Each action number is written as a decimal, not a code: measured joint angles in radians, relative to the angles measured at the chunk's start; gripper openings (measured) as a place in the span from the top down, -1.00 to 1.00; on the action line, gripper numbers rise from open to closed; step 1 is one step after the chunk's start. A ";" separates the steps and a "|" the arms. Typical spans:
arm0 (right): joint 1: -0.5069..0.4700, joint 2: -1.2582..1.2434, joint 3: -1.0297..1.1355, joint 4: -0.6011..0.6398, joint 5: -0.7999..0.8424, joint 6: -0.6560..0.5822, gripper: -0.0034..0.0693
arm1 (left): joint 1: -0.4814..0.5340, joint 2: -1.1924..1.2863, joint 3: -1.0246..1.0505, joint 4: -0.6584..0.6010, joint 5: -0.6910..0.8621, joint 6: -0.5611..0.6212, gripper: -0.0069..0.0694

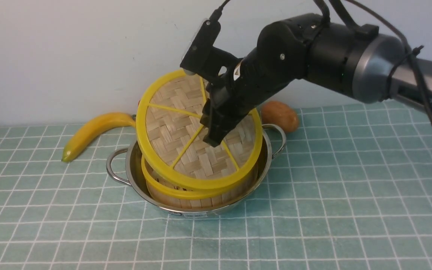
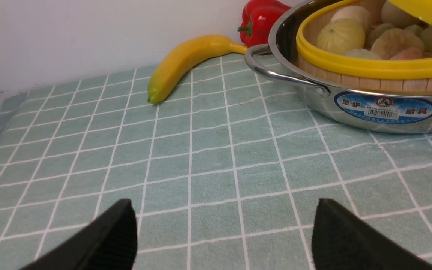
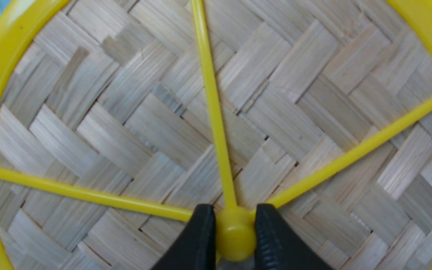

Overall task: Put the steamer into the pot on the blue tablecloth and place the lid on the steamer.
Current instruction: 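Place the bamboo steamer lid onto the steamer basket in the pot with the right gripper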

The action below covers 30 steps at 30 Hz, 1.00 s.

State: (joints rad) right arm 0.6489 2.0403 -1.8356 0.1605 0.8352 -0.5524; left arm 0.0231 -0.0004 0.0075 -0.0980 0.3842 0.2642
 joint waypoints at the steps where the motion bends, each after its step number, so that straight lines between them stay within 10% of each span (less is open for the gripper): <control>1: 0.000 0.010 0.000 0.002 -0.011 -0.002 0.50 | 0.000 0.000 0.000 0.000 0.000 0.000 -0.70; 30: 0.017 0.052 -0.004 0.005 -0.071 -0.091 0.50 | 0.000 0.000 0.000 0.000 0.000 0.000 -0.70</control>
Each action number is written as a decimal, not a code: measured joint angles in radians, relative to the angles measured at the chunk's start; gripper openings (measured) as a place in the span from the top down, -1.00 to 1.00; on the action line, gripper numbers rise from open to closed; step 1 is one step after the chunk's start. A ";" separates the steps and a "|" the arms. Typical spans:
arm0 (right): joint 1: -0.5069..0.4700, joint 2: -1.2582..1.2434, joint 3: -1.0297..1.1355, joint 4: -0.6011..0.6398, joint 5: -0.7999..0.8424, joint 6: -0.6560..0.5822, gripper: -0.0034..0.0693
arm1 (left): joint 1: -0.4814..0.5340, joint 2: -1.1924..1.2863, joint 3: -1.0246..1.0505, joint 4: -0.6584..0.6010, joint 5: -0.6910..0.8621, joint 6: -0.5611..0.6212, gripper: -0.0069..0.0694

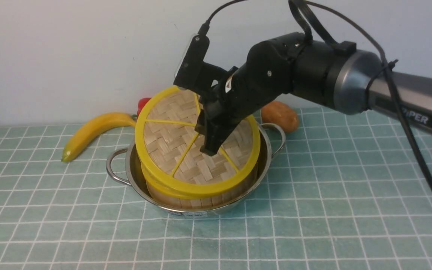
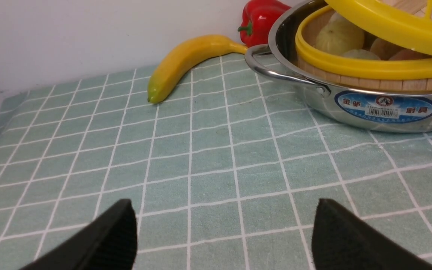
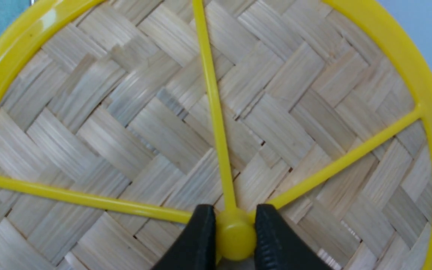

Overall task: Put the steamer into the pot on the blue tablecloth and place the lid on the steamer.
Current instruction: 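Place the bamboo steamer lid onto the steamer basket in the pot with the right gripper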

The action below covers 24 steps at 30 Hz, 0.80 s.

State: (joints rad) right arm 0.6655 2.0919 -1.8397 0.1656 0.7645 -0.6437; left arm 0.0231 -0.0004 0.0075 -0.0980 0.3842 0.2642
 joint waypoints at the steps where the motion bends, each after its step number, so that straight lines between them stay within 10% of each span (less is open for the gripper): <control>1: 0.002 -0.001 -0.002 0.000 -0.005 -0.005 0.50 | 0.000 0.000 0.000 0.000 0.000 0.000 -0.70; 24: 0.011 -0.075 -0.008 -0.073 0.081 0.131 0.50 | 0.000 0.000 0.000 0.000 0.000 0.000 -0.70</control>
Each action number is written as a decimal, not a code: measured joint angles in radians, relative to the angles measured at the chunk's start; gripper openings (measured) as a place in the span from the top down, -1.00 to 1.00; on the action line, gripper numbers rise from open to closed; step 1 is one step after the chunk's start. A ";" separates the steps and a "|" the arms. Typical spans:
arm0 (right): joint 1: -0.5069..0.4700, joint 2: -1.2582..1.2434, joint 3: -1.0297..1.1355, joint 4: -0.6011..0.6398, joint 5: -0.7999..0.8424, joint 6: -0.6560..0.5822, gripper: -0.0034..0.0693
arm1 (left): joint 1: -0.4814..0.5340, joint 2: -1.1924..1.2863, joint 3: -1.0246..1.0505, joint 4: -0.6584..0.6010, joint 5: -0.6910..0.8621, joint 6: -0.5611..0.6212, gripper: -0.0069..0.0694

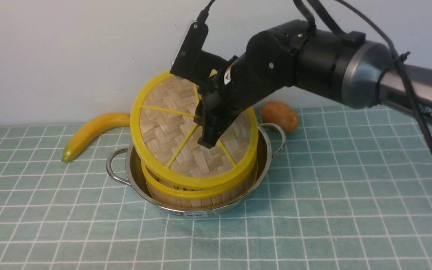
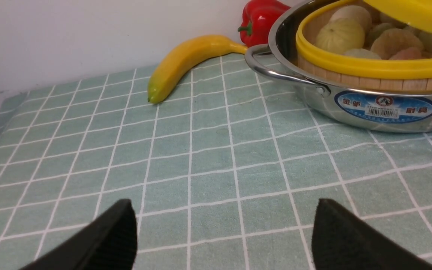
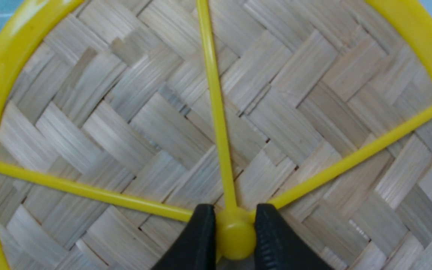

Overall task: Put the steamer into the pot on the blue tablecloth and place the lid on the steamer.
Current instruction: 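Place the bamboo steamer lid onto the steamer basket in the pot with the right gripper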

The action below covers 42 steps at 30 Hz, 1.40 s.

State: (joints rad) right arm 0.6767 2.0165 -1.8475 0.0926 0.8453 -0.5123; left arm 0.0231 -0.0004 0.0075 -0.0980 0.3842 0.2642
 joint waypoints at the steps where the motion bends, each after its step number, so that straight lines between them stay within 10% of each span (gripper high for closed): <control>1: 0.000 -0.003 0.000 -0.001 0.012 0.013 0.50 | 0.000 0.000 0.000 0.000 0.000 0.000 -0.70; 12: 0.000 -0.053 0.000 -0.093 0.136 0.150 0.50 | 0.000 0.000 0.000 0.000 0.000 0.000 -0.70; 42: 0.000 0.029 0.023 -0.008 -0.059 0.024 0.50 | 0.000 0.000 0.000 0.000 0.000 0.000 -0.70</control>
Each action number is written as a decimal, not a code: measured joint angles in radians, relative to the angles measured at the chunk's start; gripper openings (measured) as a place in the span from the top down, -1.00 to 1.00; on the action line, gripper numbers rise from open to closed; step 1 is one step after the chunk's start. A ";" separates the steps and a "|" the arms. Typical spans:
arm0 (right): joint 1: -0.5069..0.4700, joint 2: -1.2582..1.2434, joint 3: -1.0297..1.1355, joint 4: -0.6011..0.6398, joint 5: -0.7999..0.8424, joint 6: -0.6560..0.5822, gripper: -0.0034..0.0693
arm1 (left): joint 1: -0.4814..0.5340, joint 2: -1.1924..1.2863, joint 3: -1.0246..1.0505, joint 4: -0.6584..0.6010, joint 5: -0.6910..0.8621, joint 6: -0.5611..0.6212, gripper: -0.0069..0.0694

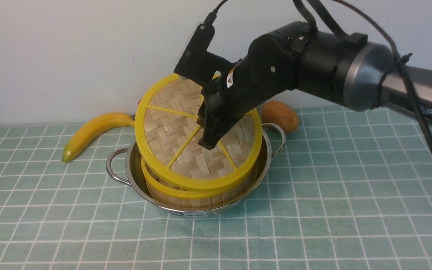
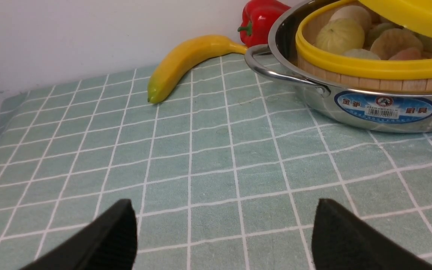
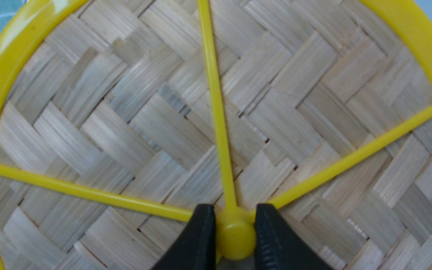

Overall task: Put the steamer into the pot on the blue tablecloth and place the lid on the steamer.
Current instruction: 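Place the bamboo steamer lid onto the steamer basket in the pot with the right gripper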

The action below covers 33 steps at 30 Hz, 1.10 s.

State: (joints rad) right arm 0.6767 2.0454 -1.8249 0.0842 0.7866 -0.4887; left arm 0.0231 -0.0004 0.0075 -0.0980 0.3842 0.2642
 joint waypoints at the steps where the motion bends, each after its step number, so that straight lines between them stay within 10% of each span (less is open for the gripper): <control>1: 0.000 0.001 0.000 0.004 0.000 -0.001 0.50 | 0.000 0.000 0.000 0.000 0.000 0.000 -0.70; 33: 0.000 0.042 0.001 -0.019 -0.036 -0.069 0.50 | 0.000 0.000 0.000 0.000 0.000 0.000 -0.70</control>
State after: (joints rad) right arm 0.6767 2.0869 -1.8244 0.0648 0.7504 -0.5580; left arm 0.0231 -0.0004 0.0075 -0.0980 0.3842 0.2642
